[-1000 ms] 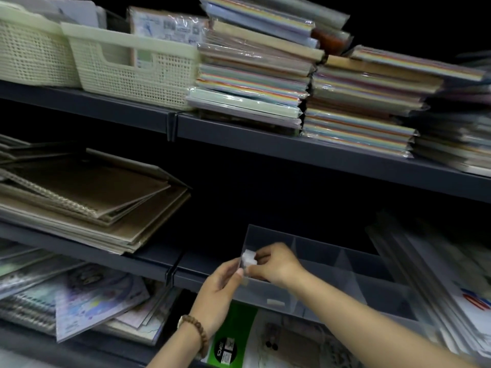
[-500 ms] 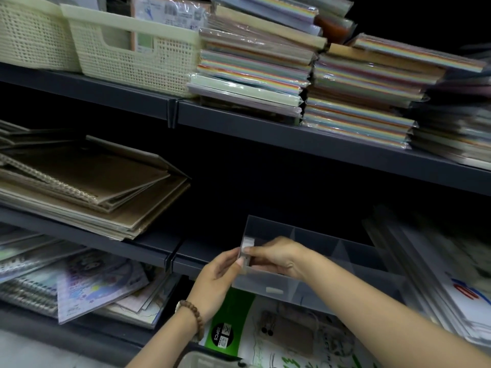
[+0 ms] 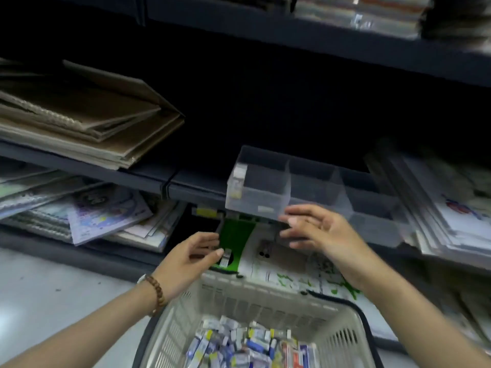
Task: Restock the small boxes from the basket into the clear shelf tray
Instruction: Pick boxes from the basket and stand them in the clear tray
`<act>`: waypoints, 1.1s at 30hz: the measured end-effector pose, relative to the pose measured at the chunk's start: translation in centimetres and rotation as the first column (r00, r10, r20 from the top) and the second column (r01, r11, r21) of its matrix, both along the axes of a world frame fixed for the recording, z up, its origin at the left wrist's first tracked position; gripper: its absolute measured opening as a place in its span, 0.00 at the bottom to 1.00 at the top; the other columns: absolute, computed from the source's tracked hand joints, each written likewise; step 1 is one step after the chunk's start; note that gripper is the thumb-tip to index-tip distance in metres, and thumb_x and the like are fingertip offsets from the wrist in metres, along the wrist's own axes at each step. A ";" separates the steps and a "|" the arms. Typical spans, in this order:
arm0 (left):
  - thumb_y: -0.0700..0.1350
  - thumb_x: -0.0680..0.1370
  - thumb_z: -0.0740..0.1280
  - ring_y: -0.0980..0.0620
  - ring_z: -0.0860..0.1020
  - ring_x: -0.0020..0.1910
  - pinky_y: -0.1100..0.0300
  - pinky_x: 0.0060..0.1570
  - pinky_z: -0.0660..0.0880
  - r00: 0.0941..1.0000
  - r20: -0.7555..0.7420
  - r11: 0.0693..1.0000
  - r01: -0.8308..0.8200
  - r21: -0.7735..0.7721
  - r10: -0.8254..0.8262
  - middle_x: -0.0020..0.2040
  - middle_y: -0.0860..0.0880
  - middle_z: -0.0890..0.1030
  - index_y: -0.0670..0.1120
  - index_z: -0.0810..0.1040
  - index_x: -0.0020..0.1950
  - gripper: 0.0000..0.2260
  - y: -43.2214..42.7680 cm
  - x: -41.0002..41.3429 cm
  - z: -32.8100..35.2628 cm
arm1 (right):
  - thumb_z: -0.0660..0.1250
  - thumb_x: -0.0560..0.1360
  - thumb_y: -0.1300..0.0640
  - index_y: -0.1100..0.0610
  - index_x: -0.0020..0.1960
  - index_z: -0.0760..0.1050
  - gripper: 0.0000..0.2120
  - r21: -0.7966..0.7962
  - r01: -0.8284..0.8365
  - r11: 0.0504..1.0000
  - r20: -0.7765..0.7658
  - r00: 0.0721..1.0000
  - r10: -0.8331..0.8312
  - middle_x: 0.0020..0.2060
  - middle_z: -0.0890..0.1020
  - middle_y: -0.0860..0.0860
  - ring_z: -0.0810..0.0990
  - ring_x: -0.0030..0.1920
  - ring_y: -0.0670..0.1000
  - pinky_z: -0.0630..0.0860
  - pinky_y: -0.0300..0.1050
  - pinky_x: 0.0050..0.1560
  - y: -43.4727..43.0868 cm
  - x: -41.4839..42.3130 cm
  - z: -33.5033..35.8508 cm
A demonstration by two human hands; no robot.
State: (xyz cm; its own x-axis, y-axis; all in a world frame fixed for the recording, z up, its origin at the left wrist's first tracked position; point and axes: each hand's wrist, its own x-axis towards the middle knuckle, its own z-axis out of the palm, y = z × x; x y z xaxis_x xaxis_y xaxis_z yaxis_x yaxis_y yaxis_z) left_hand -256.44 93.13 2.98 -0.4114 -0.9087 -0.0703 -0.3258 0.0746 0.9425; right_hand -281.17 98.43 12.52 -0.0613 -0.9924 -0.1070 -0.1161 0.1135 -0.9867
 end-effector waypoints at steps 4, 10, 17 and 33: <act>0.49 0.76 0.67 0.57 0.76 0.54 0.69 0.53 0.73 0.936 0.290 0.965 0.136 0.223 -0.199 0.58 0.53 0.77 0.50 0.71 0.62 0.16 4.0 0.7 -8.0 | 0.68 0.75 0.61 0.59 0.56 0.77 0.10 0.423 0.038 0.905 -0.087 0.996 -0.001 0.46 0.84 0.53 0.83 0.40 0.48 0.80 0.37 0.40 4.3 -0.6 -12.5; 0.49 0.78 0.64 0.49 0.73 0.61 0.62 0.57 0.70 0.852 0.436 0.840 0.010 0.542 -0.291 0.62 0.44 0.74 0.41 0.70 0.66 0.19 8.0 0.3 -18.0 | 0.68 0.75 0.58 0.64 0.59 0.77 0.14 0.754 -0.052 0.655 -0.098 0.977 0.191 0.51 0.81 0.57 0.78 0.40 0.46 0.76 0.36 0.41 9.2 1.2 -28.0; 0.47 0.78 0.64 0.58 0.67 0.34 0.64 0.42 0.64 0.754 0.568 0.851 -0.024 0.525 -0.329 0.32 0.53 0.64 0.53 0.60 0.32 0.18 9.2 -2.7 -25.1 | 0.72 0.72 0.58 0.65 0.60 0.75 0.20 0.738 0.000 0.675 -0.104 0.988 0.114 0.58 0.79 0.59 0.78 0.59 0.56 0.75 0.42 0.56 11.5 0.9 -33.9; 0.34 0.75 0.67 0.45 0.76 0.49 0.58 0.33 0.79 0.922 0.159 0.616 -0.357 0.702 0.353 0.52 0.40 0.77 0.42 0.71 0.47 0.07 5.6 -2.2 -20.1 | 0.72 0.72 0.62 0.64 0.59 0.76 0.17 0.641 -0.054 0.766 -0.072 0.989 0.130 0.56 0.80 0.60 0.78 0.58 0.58 0.76 0.44 0.57 7.6 6.0 -35.6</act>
State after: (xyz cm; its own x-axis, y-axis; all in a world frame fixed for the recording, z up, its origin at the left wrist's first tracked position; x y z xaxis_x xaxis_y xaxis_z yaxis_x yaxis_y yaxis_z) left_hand -258.68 98.76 -17.16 -0.0653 -0.6556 -0.7523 -0.1856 -0.7328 0.6547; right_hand -275.20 105.99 -23.12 -0.0221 -0.7003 -0.7135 -0.2573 0.6936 -0.6728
